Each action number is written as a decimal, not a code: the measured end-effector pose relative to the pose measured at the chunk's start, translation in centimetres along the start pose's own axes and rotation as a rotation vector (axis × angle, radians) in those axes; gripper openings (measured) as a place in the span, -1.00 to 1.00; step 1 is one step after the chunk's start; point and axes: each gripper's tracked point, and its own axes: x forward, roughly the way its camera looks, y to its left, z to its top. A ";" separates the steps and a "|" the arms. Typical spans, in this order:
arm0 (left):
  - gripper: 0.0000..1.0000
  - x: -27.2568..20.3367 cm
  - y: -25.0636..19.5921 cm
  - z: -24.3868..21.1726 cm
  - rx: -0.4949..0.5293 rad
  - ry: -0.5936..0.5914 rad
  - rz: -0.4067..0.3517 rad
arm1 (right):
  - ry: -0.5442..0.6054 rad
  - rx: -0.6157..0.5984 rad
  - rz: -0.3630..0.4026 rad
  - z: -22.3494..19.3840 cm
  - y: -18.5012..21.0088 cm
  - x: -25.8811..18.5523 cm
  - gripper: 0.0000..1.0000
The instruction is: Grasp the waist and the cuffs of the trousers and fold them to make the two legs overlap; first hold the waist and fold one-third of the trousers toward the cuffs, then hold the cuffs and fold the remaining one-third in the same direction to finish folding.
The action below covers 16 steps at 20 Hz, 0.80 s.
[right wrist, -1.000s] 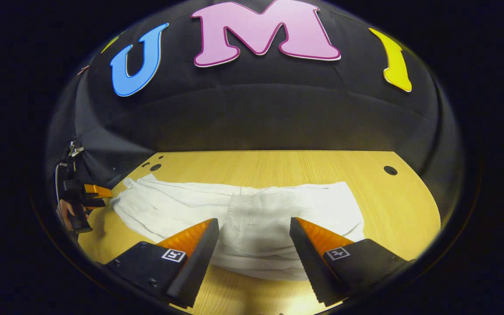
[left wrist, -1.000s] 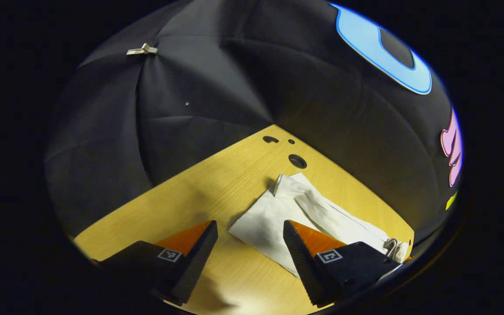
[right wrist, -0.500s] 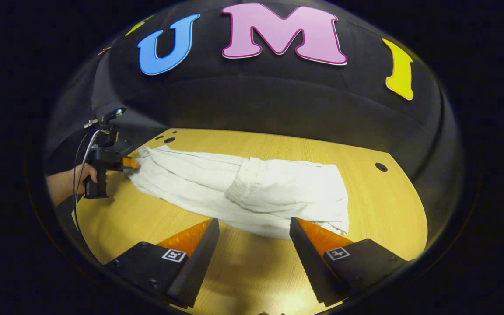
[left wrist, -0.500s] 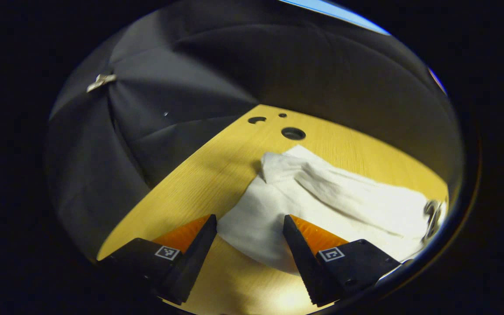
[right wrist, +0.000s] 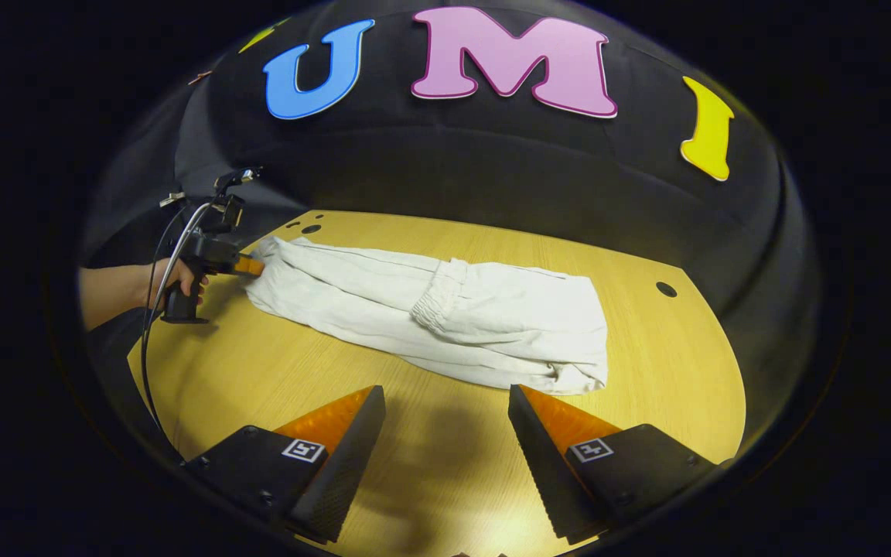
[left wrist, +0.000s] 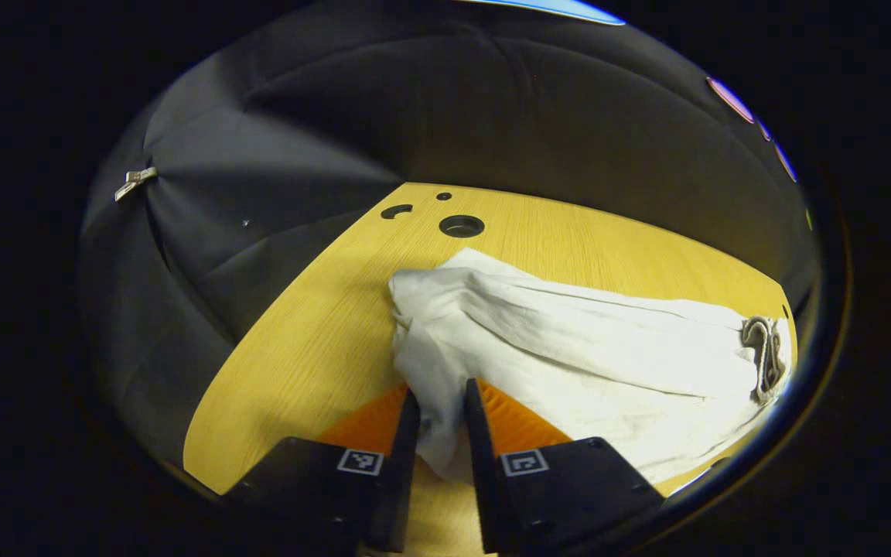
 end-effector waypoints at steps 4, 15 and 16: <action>-0.55 0.1 -0.6 0.0 0.018 -0.005 -0.007 | -0.021 0.030 -0.031 0.8 -1.5 -1.4 0.96; -0.89 -3.0 -3.4 3.0 0.042 -0.061 -0.031 | -0.054 0.146 -0.176 1.0 -9.4 -6.3 0.96; -0.89 -3.7 -3.8 3.8 0.025 -0.083 -0.041 | -0.058 0.150 -0.181 1.1 -9.8 -6.6 0.96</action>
